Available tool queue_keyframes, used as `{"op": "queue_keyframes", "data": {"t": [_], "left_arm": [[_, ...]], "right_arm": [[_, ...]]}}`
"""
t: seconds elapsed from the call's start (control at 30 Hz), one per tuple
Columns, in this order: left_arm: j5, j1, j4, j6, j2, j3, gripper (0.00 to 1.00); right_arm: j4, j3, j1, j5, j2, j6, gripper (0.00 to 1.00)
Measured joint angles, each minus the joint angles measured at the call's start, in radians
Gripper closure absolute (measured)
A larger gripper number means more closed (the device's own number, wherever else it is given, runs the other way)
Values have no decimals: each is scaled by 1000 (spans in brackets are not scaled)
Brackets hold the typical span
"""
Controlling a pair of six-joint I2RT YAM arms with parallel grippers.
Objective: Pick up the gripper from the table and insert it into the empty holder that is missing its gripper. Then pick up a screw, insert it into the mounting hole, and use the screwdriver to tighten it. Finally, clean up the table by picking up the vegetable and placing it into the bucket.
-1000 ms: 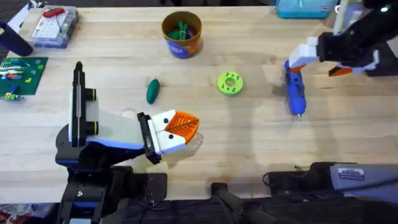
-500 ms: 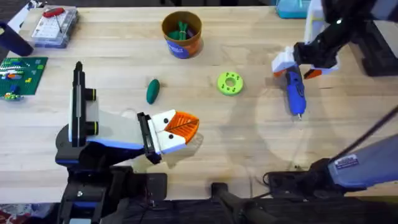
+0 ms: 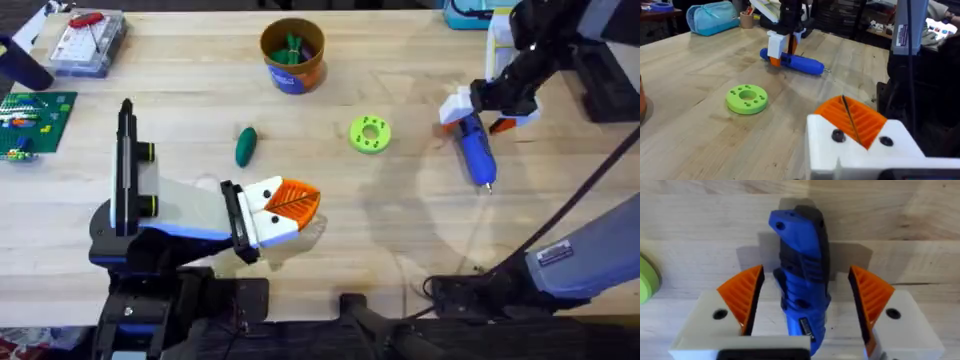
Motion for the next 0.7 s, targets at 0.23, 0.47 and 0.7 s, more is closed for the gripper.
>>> {"op": "queue_keyframes", "data": {"t": [0.23, 0.47, 0.7], "left_arm": [[0, 0, 0, 0, 0, 0, 997], [0, 0, 0, 0, 0, 0, 997], [0, 0, 0, 0, 0, 0, 997]], "right_arm": [[33, -42, 2, 6, -5, -39, 21], [62, -65, 2, 32, -18, -59, 285], [87, -74, -1, 35, -16, -64, 976]]}}
